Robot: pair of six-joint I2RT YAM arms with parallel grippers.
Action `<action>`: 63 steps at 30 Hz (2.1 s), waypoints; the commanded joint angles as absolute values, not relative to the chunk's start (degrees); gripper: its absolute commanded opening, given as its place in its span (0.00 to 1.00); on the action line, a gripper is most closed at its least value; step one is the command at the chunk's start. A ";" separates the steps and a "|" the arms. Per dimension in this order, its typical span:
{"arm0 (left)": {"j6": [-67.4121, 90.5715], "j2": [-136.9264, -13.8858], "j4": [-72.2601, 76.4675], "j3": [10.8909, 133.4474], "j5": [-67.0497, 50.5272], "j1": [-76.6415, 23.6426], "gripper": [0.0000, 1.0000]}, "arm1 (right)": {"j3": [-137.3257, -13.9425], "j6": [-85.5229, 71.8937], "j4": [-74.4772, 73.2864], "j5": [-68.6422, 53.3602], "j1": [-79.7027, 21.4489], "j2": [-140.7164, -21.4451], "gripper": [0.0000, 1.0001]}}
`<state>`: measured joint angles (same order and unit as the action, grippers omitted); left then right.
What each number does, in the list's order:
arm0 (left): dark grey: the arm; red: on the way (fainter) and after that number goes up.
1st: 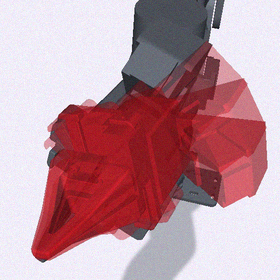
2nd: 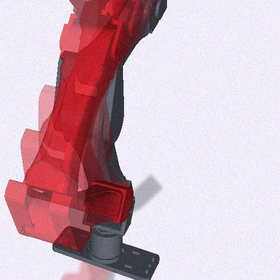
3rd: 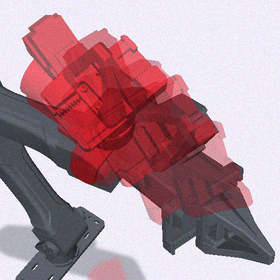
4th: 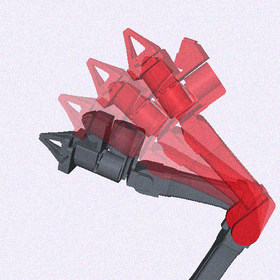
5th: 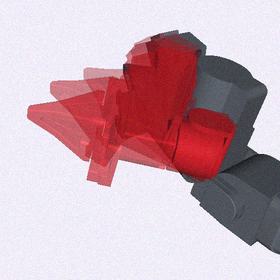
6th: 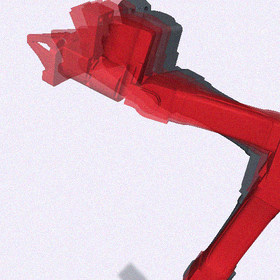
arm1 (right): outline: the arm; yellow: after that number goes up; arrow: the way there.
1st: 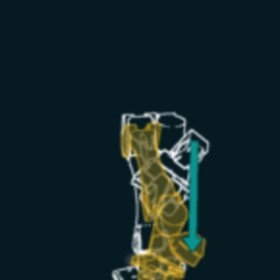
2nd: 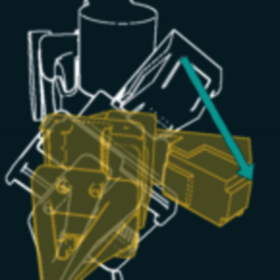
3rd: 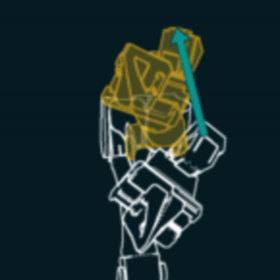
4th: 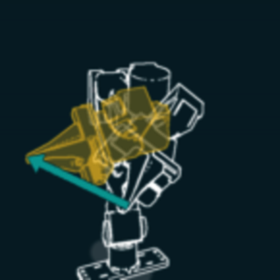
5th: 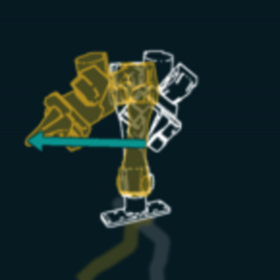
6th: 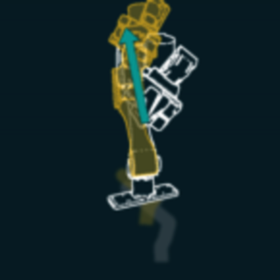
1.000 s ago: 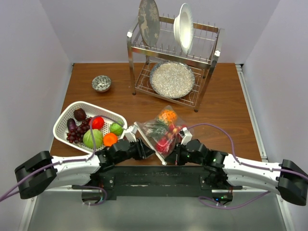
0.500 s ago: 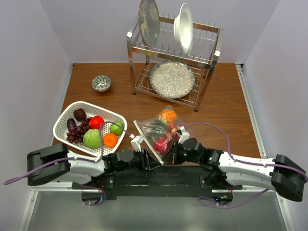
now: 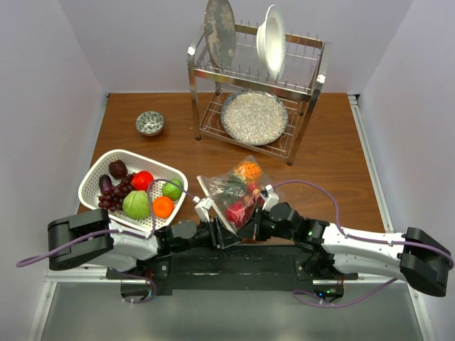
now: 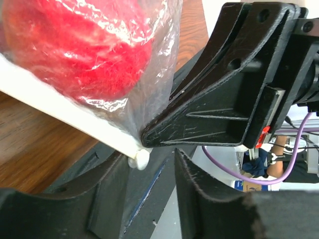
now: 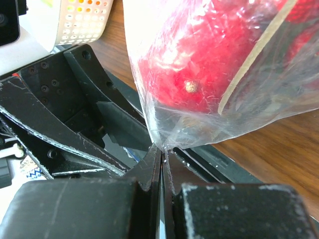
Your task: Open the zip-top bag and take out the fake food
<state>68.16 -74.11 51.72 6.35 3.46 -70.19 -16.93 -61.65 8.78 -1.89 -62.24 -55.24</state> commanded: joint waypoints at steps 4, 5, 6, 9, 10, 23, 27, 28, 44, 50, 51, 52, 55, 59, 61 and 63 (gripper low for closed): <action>68.38 -73.30 56.87 4.92 5.19 -70.49 0.38 | -18.99 -63.37 12.22 -2.90 -62.58 -55.55 0.00; 68.38 -73.04 56.69 4.92 5.19 -70.49 0.36 | -19.07 -63.46 12.04 -2.81 -62.49 -55.37 0.00; 68.38 -72.60 56.52 4.83 5.27 -70.49 0.34 | -18.90 -63.46 12.04 -2.55 -62.49 -55.37 0.00; 68.20 -72.25 55.46 5.01 5.19 -70.49 0.32 | -18.72 -63.63 12.22 -2.55 -62.58 -55.37 0.00; 68.29 -72.16 55.28 5.01 5.19 -70.49 0.30 | -18.63 -63.55 12.30 -2.55 -62.49 -55.37 0.00; 71.72 -71.28 48.78 5.63 8.00 -69.17 0.16 | -18.81 -59.68 9.67 -4.83 -62.58 -55.11 0.00; 71.19 -69.35 45.97 6.15 8.26 -67.68 0.16 | -18.81 -58.01 8.53 -5.89 -62.67 -55.11 0.00; 71.10 -69.00 45.18 6.15 8.35 -67.41 0.16 | -18.63 -57.92 8.53 -5.89 -62.75 -55.11 0.00; 64.87 -56.97 28.93 7.99 6.07 -53.90 0.16 | -16.88 -57.31 2.82 -4.13 -62.75 -47.20 0.00; 59.95 -51.60 17.77 12.56 6.15 -47.56 0.16 | -15.73 -57.48 0.27 -3.52 -62.75 -43.34 0.00; 58.98 -51.16 15.49 13.26 6.76 -46.85 0.16 | -15.47 -57.57 0.18 -3.52 -62.84 -43.07 0.00; 58.37 -50.89 14.25 13.97 7.12 -46.24 0.16 | -15.29 -57.66 0.18 -3.43 -62.84 -42.72 0.00; 56.34 -49.84 10.82 16.43 7.38 -42.81 0.17 | -15.21 -57.66 -1.67 -3.25 -62.84 -41.05 0.00; 53.97 -50.09 8.79 19.68 6.86 -38.51 0.16 | -15.73 -57.22 -3.51 -2.64 -62.75 -39.29 0.00; 52.91 -50.36 7.74 20.91 7.12 -37.71 0.16 | -16.00 -56.87 -4.30 -2.55 -62.75 -38.85 0.00; 51.77 -50.89 6.60 22.67 7.38 -36.65 0.16 | -16.08 -56.87 -4.74 -2.46 -62.75 -38.50 0.00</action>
